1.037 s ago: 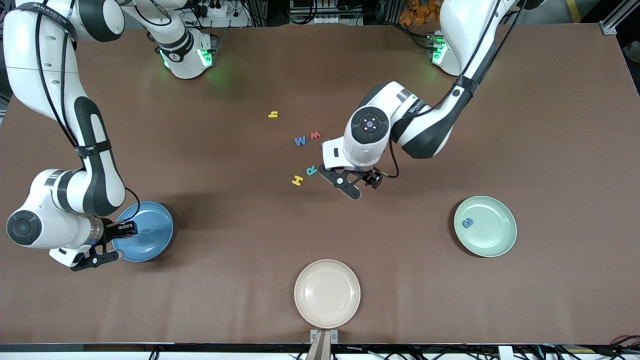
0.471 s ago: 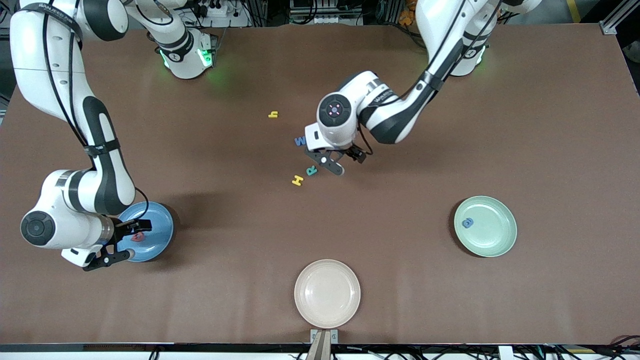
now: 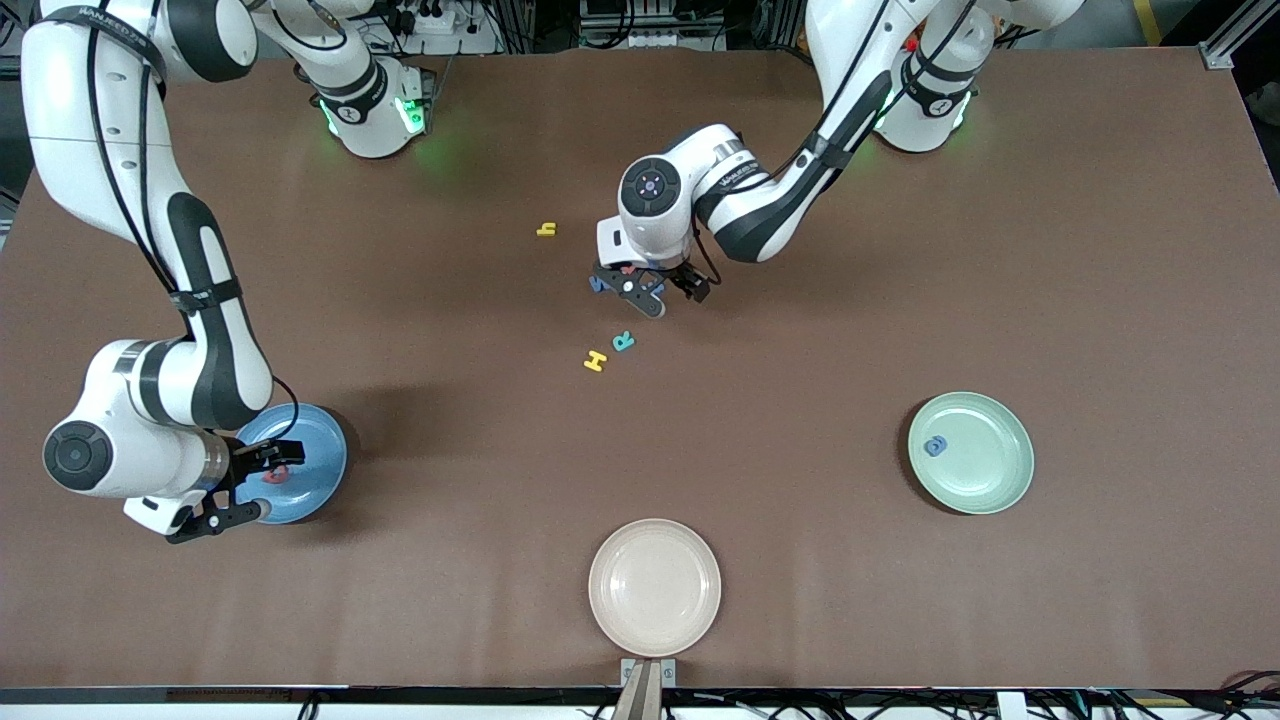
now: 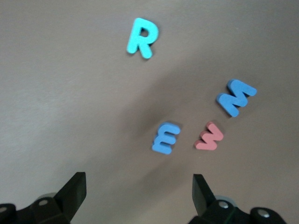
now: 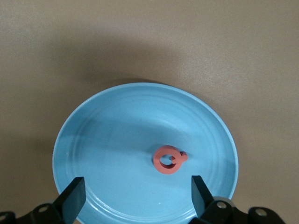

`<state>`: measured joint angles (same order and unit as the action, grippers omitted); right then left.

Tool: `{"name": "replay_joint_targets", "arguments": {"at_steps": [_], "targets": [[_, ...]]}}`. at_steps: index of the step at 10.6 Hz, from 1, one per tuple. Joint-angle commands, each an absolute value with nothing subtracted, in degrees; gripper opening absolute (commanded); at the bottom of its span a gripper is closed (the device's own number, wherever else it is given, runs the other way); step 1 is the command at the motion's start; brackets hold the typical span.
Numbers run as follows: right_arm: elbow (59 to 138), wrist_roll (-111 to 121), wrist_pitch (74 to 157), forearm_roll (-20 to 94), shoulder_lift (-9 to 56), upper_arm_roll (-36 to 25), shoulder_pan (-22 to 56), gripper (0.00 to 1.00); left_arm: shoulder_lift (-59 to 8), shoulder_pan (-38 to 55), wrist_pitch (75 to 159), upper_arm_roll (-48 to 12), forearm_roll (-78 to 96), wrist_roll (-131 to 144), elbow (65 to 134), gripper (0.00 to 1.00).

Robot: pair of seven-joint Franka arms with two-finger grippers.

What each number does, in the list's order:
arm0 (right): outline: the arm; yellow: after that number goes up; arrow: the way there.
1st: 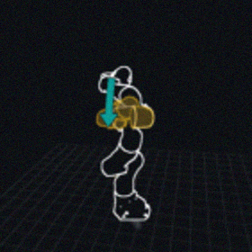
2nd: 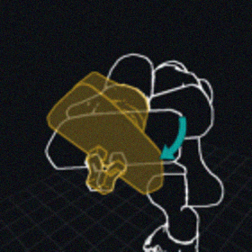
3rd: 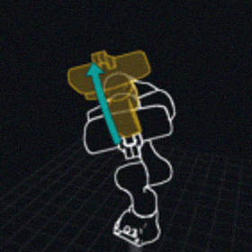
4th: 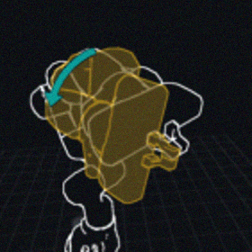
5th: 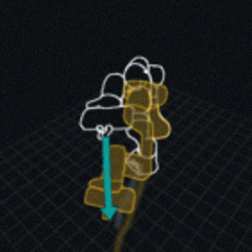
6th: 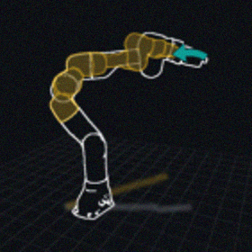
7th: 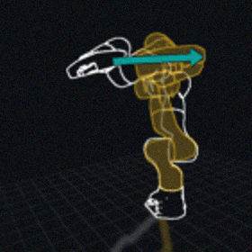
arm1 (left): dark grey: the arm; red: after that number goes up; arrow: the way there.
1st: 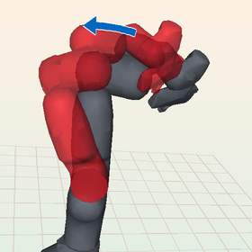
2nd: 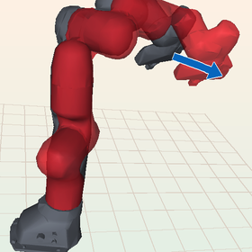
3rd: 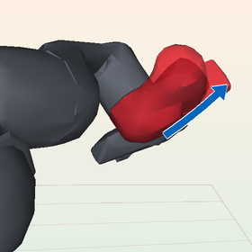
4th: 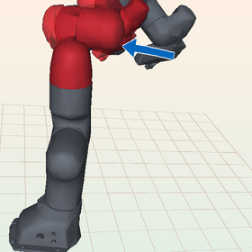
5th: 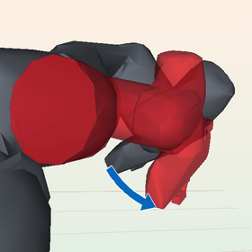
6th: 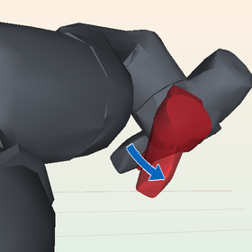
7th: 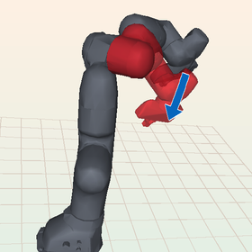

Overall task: Sort uppercase to blue plate, lowercase to green plate
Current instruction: 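Lower the left gripper onto the blue letter E and close it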

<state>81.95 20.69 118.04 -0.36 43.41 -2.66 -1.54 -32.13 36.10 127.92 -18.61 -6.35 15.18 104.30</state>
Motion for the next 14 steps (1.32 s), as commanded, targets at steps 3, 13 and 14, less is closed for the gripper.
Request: {"name": "replay_joint_targets", "arguments": {"at_steps": [3,13,14], "targets": [[83.5,20.2,119.4,-0.2,43.0,-2.5,-1.4,1.0,-32.1,37.7,136.8,-18.5,-10.7,16.5,109.5,1.0],[83.8,15.4,119.2,-0.2,43.0,-2.5,0.8,1.0,-34.5,37.1,144.9,-18.5,-16.7,16.2,112.1,1.0],[83.8,15.4,119.2,-0.2,43.0,-2.5,0.8,1.0,-34.5,37.1,144.9,-18.5,-16.7,16.2,112.1,1.0]]}}
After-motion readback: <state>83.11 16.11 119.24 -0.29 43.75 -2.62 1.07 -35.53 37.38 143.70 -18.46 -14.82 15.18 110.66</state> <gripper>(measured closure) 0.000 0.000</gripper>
